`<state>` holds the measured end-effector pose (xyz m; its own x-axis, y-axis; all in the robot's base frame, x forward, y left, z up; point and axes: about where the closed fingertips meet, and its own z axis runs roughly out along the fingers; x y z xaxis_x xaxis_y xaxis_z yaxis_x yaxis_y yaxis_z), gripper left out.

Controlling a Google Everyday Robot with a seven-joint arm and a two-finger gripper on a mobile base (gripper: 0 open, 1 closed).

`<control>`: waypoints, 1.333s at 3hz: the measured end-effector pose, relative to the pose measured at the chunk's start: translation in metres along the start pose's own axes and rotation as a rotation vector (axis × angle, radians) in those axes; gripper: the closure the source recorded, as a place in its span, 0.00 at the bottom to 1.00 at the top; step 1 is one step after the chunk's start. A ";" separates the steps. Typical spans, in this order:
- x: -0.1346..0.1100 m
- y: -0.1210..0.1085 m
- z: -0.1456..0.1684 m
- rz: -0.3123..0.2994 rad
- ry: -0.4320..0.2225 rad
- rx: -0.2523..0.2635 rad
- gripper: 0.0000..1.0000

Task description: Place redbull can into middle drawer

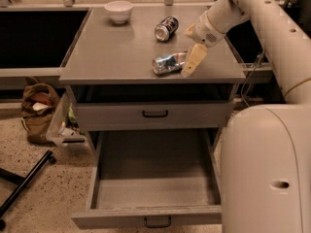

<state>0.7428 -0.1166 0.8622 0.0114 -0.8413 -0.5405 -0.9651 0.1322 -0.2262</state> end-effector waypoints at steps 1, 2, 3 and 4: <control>0.004 0.004 0.012 0.009 0.001 -0.034 0.00; 0.004 0.004 0.013 0.009 0.001 -0.036 0.19; 0.004 0.004 0.013 0.009 0.001 -0.036 0.41; 0.005 0.013 0.005 0.019 0.003 -0.034 0.64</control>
Offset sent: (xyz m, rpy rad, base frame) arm -0.0002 0.0035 -0.0116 0.0007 0.0304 0.0100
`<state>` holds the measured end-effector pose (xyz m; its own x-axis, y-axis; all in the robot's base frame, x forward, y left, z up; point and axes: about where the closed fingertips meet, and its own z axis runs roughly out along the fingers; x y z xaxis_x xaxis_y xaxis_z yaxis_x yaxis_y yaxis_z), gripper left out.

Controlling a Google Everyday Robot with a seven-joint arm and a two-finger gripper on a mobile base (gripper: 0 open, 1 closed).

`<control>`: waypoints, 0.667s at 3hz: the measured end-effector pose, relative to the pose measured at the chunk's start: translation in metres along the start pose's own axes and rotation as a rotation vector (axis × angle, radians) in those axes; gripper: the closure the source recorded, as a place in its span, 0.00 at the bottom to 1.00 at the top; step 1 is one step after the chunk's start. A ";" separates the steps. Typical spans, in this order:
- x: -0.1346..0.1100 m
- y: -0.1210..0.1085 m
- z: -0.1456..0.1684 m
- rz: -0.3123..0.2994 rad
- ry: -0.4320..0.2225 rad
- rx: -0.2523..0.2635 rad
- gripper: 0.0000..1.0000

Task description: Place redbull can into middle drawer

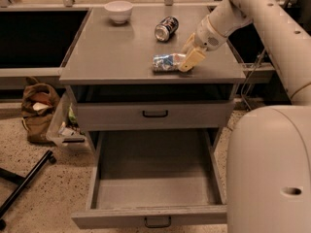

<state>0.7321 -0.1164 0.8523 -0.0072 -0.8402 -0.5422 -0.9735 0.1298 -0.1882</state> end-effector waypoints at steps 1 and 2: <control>-0.003 0.015 -0.047 0.014 -0.019 0.103 0.88; -0.024 0.044 -0.124 -0.010 -0.056 0.295 1.00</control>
Offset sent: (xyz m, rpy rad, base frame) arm -0.1852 0.0149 0.0299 0.0293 -0.2723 -0.1598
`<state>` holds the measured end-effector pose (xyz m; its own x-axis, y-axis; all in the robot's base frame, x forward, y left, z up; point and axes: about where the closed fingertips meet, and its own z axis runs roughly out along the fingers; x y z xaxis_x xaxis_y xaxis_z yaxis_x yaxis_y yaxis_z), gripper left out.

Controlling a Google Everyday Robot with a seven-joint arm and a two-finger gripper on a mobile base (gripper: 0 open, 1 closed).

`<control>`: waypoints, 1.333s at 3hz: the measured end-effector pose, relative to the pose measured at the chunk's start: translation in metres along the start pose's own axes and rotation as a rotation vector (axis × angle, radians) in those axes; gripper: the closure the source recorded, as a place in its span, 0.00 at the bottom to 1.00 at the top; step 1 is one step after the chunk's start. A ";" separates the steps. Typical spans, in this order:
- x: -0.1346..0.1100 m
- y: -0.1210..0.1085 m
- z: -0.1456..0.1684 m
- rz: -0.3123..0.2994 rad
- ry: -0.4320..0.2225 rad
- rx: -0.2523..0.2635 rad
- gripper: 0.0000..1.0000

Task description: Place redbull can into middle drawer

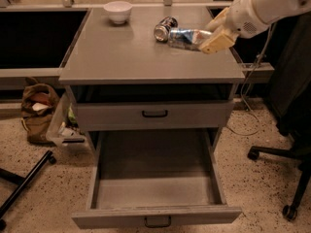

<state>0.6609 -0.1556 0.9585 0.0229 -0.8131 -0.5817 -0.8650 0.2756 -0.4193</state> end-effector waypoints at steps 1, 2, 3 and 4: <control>-0.033 0.026 -0.057 -0.002 -0.025 0.158 1.00; -0.042 0.059 -0.049 0.035 -0.042 0.226 1.00; -0.007 0.101 0.019 0.050 0.024 0.159 1.00; 0.013 0.129 0.082 0.067 0.067 0.055 1.00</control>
Offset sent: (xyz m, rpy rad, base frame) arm -0.1261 0.0849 -0.1829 0.0038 0.0495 -0.1649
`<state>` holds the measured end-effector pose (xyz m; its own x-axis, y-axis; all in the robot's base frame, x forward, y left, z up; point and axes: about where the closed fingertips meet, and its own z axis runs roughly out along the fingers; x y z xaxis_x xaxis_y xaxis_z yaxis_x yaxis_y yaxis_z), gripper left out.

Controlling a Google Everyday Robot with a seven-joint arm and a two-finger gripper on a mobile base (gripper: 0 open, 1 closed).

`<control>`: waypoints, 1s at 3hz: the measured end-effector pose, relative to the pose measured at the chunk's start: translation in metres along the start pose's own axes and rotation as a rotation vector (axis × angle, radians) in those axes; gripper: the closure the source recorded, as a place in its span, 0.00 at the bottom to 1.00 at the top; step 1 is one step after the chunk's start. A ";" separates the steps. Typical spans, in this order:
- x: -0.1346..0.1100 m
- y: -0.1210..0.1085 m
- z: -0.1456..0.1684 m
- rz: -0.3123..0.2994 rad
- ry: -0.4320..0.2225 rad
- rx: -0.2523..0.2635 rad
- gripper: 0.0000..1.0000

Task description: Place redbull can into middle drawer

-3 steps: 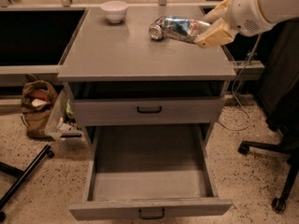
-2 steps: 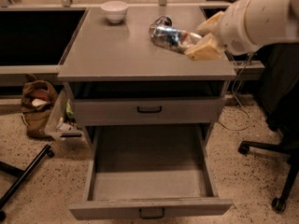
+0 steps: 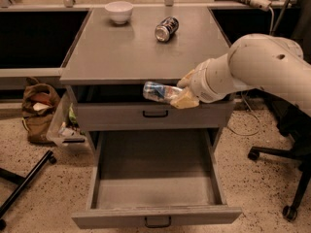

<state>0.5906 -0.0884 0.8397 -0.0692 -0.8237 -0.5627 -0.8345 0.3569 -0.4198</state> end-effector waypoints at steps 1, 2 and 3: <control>0.000 0.000 0.000 0.000 0.000 0.000 1.00; 0.020 0.023 0.009 0.098 0.020 -0.003 1.00; 0.053 0.069 0.018 0.256 0.054 0.017 1.00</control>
Offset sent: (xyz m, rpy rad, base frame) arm -0.0608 -0.0191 -0.1070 0.1451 0.2039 -0.2953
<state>0.5392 -0.0990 0.7682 -0.3067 -0.7277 -0.6135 -0.7765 0.5641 -0.2809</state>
